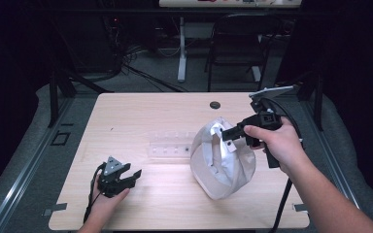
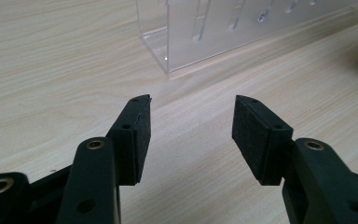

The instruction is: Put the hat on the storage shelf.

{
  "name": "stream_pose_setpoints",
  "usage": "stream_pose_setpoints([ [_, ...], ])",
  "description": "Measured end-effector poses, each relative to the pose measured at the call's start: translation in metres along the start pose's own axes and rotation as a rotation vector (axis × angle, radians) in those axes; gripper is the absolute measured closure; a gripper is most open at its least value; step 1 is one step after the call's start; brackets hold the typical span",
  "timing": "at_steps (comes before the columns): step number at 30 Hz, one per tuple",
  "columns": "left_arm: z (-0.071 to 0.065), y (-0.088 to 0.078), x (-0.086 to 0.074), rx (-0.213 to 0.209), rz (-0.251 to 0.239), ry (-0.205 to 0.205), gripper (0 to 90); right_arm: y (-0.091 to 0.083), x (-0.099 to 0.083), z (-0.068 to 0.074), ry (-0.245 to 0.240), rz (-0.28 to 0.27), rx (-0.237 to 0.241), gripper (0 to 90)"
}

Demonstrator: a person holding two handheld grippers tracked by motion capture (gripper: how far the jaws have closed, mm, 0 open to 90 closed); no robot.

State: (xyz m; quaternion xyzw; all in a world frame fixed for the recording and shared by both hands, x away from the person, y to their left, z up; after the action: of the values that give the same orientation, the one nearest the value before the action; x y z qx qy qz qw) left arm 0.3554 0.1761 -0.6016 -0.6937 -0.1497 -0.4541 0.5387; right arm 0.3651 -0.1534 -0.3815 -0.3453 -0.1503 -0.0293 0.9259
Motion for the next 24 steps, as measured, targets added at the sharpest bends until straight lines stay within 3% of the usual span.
stream_pose_setpoints([
  [2,-0.001,0.0,0.0,0.0,-0.001,0.005,47.7,-0.002,0.005,0.003,-0.001,-0.017,0.039,82.6],
  [10,0.001,-0.002,0.002,0.002,-0.007,0.003,47.1,-0.007,0.021,0.018,-0.005,-0.073,0.116,82.6],
  [24,-0.008,-0.002,0.006,-0.006,-0.022,0.034,46.6,-0.007,0.044,0.028,-0.001,-0.119,0.131,82.5],
])
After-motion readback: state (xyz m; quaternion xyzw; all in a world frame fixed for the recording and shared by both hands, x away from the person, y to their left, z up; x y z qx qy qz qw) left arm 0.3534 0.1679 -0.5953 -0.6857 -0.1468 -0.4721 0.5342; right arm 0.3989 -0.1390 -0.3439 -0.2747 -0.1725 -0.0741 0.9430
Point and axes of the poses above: each handheld gripper's, and its own axes: y roughly forward along the jaws, x roughly out of its top, z roughly to its left, the point moved 8 cm from there along y, roughly forward along the jaws, and after that the axes turned 5 degrees about x, right-handed, at the moved point
